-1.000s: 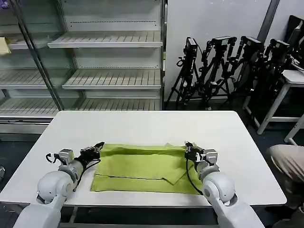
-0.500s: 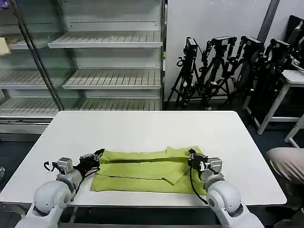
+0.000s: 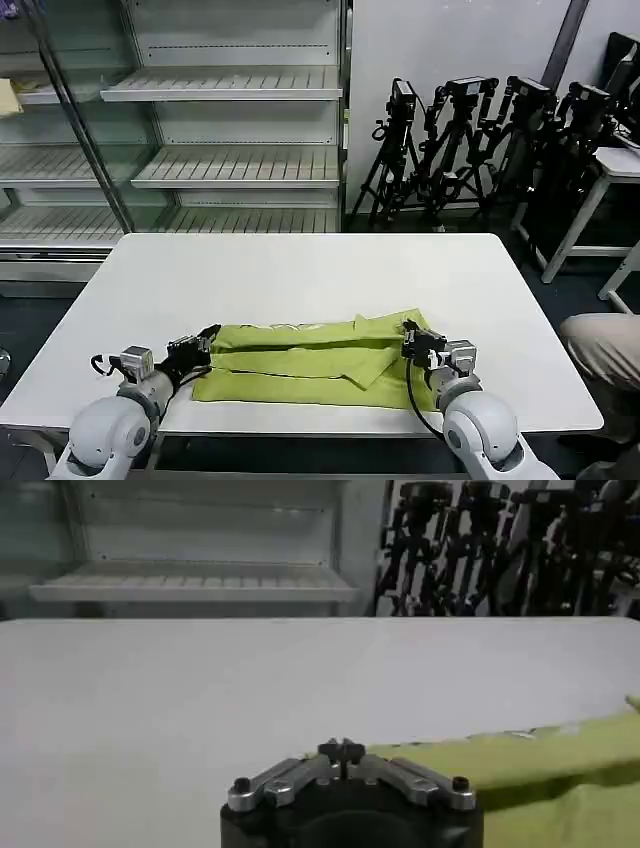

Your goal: Fold and organize the clothes.

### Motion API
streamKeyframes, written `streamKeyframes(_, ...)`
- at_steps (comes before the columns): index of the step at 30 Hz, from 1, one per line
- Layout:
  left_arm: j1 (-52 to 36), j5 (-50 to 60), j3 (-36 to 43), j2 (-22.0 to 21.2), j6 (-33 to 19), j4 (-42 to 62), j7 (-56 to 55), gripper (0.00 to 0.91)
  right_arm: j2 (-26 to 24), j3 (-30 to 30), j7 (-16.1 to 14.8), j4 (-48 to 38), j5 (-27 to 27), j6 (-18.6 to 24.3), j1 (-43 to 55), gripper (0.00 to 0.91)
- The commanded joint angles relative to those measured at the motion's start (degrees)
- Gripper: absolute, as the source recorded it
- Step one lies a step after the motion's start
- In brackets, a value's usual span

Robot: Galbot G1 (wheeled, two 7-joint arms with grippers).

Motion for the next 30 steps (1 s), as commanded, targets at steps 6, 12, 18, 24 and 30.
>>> streamKeyframes(6, 2.08, 1.37, -0.76, -0.15, -0.02, -1.33, 0.40, 0.020, 0.16, 0.21, 0.07, -0.53, -0.09, 0.06, -0.92, 0.000)
streamKeyframes(12, 1.76, 2.68, -0.80, 0.15, 0.16, -1.08, 0.65, 0.907, 0.04, 0.38, -0.19, -0.63, -0.27, -0.09, -1.20, 0.595)
streamKeyframes(18, 2.51, 4.38, -1.21, -0.30, 0.26, -2.41, -0.03, 0.907, -0.08, 0.87, -0.73, -0.14, -0.18, -0.33, -2.01, 0.907)
streamKeyframes(24, 4.22, 1.63, -3.28, -1.44, -0.12, -6.22, -6.00, 0.907, -0.38, 3.07, -0.87, 3.46, -0.26, -0.30, -4.20, 0.907)
streamKeyframes(30, 9.20, -0.99, -2.60, -5.69, 0.80, -9.29, -11.31, 0.907, -1.26, 6.96, -1.74, 7.81, -0.51, 0.10, -8.57, 0.907)
